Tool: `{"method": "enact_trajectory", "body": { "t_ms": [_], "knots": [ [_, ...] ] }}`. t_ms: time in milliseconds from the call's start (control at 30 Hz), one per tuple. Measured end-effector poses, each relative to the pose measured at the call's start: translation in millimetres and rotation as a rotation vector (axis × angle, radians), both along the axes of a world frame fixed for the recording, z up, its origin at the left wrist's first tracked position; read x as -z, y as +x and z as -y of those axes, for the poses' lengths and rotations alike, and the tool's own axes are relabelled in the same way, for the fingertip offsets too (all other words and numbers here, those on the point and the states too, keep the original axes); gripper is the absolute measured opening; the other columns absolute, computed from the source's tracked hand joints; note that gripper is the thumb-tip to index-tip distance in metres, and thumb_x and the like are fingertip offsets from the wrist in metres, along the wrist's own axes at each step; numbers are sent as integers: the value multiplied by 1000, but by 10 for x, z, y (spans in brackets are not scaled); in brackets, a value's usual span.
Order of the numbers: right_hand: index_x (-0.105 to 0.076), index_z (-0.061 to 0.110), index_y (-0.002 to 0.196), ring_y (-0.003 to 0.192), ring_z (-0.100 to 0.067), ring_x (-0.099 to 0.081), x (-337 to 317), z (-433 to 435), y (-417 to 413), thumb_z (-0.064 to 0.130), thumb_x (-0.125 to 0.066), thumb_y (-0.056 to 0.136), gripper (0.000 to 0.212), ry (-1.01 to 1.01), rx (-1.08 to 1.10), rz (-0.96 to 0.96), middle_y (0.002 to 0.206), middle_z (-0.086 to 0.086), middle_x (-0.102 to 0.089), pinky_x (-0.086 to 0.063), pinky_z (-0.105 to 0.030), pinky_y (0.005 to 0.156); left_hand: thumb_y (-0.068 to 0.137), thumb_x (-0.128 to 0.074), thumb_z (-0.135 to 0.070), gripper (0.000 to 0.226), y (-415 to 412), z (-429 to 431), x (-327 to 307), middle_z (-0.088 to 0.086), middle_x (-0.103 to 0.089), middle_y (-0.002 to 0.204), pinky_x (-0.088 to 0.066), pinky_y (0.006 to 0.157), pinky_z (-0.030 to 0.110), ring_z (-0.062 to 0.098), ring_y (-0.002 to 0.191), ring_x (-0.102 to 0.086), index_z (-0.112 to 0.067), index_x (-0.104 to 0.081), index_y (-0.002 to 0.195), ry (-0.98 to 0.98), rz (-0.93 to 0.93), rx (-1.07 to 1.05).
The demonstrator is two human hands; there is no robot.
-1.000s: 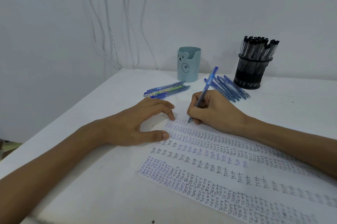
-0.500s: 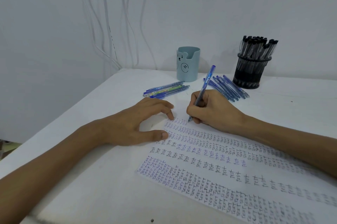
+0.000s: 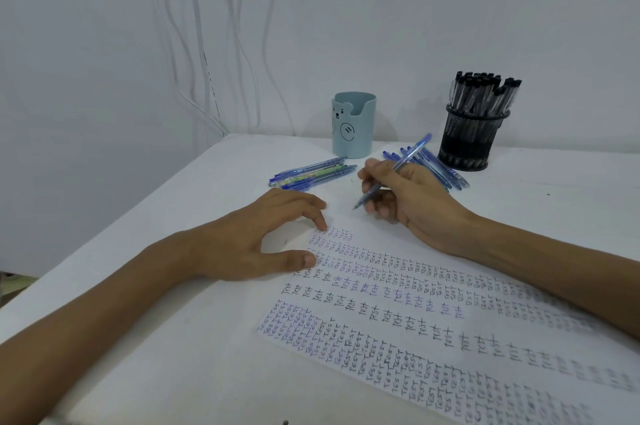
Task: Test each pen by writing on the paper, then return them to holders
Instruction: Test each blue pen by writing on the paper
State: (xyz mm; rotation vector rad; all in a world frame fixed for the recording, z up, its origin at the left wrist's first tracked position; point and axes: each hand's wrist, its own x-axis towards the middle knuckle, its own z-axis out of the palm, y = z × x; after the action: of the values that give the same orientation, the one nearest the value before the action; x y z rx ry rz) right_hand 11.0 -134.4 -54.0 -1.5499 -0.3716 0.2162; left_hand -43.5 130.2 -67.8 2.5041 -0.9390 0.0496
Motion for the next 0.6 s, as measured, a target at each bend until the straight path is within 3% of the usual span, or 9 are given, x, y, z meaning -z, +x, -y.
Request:
{"method": "enact_trajectory", "body": {
  "t_ms": [67,167,267,367,400,500,600],
  "knots": [
    [-57,3,106,55,-23,-60,-4,-4,-13,18,-61,101,17,65,4,2,76,-15,-67,-46,-21,47,93,-64,-58,41,13,2,9,-25,-43,151,-28,116,17,8,148,-33,-47,-55,131,-5,13,-7],
    [-49,8,109,57,-25,-67,-31,-19,-16,20,-62,100,20,189,18,-86,77,-17,-68,-56,-21,54,93,-65,-56,41,4,10,5,-24,-44,151,-28,115,15,7,147,-34,-46,-55,131,-10,14,-4],
    [-50,11,102,49,-25,-64,-31,-19,-21,22,-58,103,14,161,36,-93,73,-16,-67,-59,-31,56,96,-65,-52,39,-20,14,-20,-22,-43,152,-28,117,19,10,149,-32,-41,-56,132,-1,-16,4],
    [-56,9,111,41,-18,-56,-30,-19,0,24,-58,102,17,51,41,-73,64,-11,-66,-50,-36,55,97,-67,-47,40,-53,21,-45,-20,-42,153,-26,120,22,11,151,-30,-36,-57,134,5,-37,7],
    [-59,7,108,39,-16,-53,-58,-2,38,28,-58,102,22,-14,46,-64,61,-10,-65,-46,-34,52,97,-67,-46,40,-56,23,-46,-20,-42,153,-26,120,22,11,151,-30,-36,-57,134,4,-36,7],
    [-63,4,76,34,-11,-45,-224,139,263,44,-60,99,46,-392,80,69,53,-10,-60,-36,-22,38,96,-68,-46,39,-65,25,-49,-21,-42,153,-26,120,22,11,152,-29,-37,-57,133,-3,-45,-4],
    [-61,1,92,36,-13,-48,-382,353,546,48,-70,92,48,-712,170,228,57,-12,-68,-38,-18,36,96,-67,-47,39,-69,24,-57,-22,-42,153,-25,120,21,8,152,-28,-37,-57,132,0,-46,-12]
  ]
}}
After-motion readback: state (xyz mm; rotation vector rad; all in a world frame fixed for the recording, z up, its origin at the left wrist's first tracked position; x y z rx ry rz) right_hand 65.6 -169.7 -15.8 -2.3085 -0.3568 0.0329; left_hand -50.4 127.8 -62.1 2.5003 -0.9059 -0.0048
